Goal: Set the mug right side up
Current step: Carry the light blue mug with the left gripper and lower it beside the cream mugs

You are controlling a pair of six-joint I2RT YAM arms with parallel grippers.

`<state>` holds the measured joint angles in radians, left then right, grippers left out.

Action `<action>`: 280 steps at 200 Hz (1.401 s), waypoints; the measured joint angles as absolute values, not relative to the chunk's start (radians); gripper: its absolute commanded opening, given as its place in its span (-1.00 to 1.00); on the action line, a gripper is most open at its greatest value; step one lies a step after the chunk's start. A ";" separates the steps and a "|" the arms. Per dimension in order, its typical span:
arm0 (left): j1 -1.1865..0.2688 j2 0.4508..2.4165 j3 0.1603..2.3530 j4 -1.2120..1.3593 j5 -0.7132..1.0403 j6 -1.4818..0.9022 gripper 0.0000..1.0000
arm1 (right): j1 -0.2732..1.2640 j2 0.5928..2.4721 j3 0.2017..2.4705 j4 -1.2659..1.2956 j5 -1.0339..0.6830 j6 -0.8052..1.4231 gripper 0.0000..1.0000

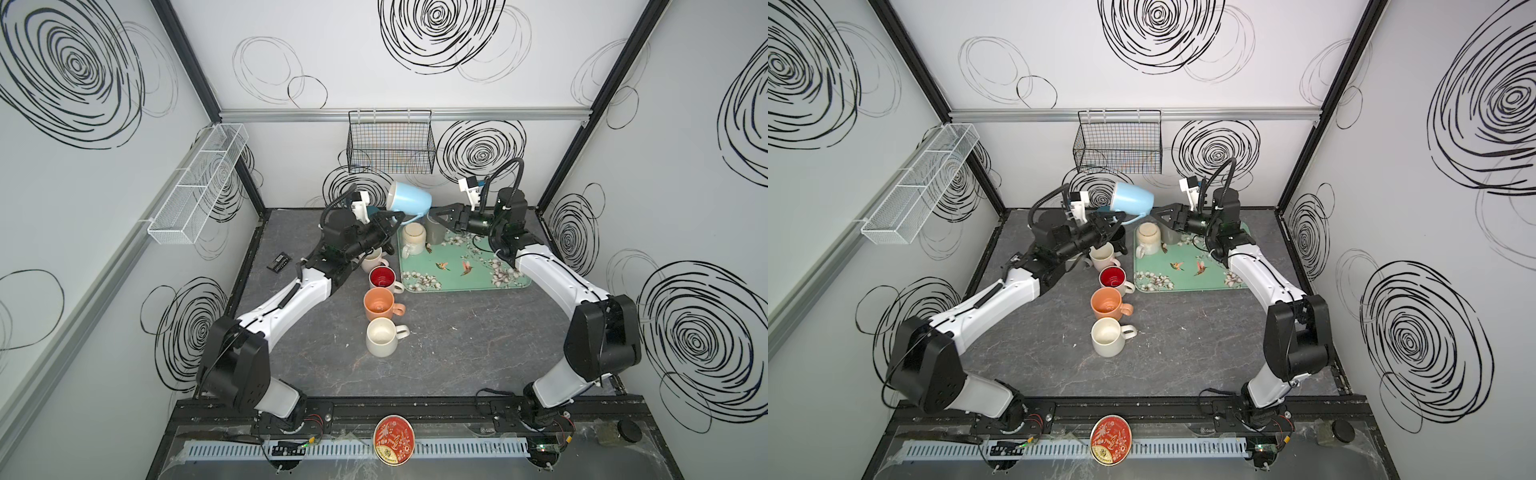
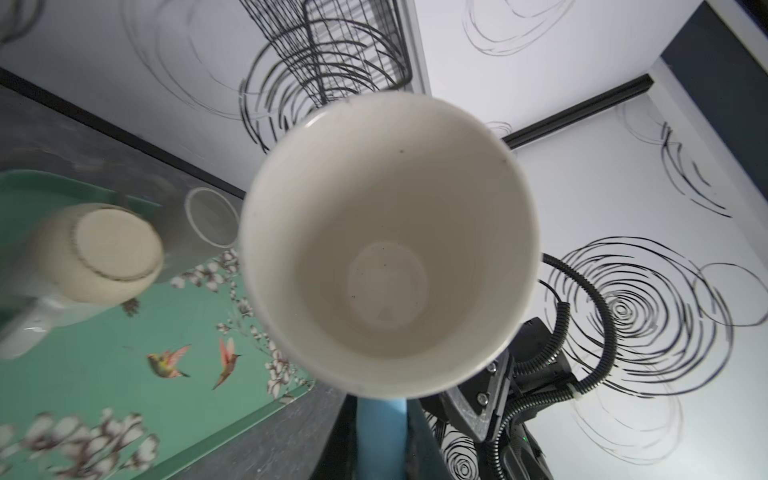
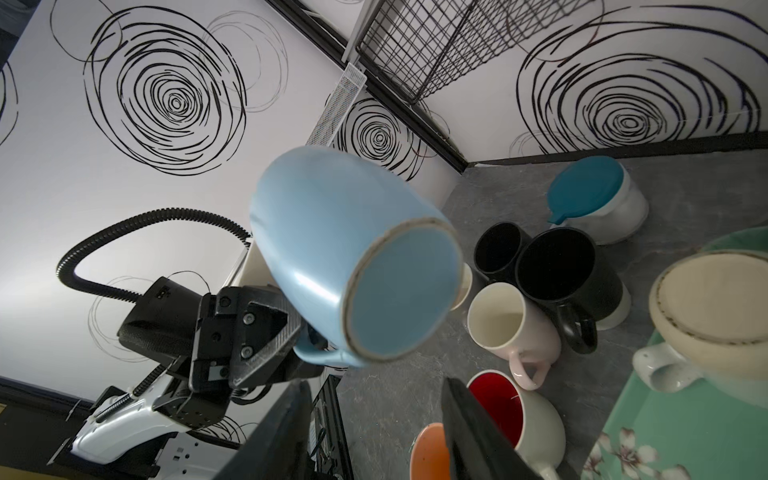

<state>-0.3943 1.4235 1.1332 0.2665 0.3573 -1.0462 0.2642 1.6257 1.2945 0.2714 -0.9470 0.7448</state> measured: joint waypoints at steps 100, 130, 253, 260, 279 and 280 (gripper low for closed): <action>-0.282 1.105 1.028 -0.617 -0.196 -0.692 -1.00 | 0.257 1.642 1.302 0.155 -0.915 0.701 0.09; -0.354 1.094 0.937 -0.668 -0.305 -0.733 -1.00 | 0.259 1.649 1.302 0.126 -0.916 0.701 0.09; -0.551 1.496 0.928 -0.536 -0.568 -1.054 -0.96 | 0.192 1.619 1.234 -0.033 -0.923 0.667 0.09; -0.555 1.511 0.932 -0.530 -0.574 -1.074 -0.96 | 0.186 1.617 1.230 -0.039 -0.923 0.665 0.09; -0.561 1.546 0.946 -0.524 -0.585 -1.121 -0.87 | 0.168 1.617 1.230 -0.049 -0.923 0.664 0.09; -0.561 1.547 0.947 -0.524 -0.586 -1.123 -0.87 | 0.167 1.617 1.230 -0.049 -0.923 0.664 0.09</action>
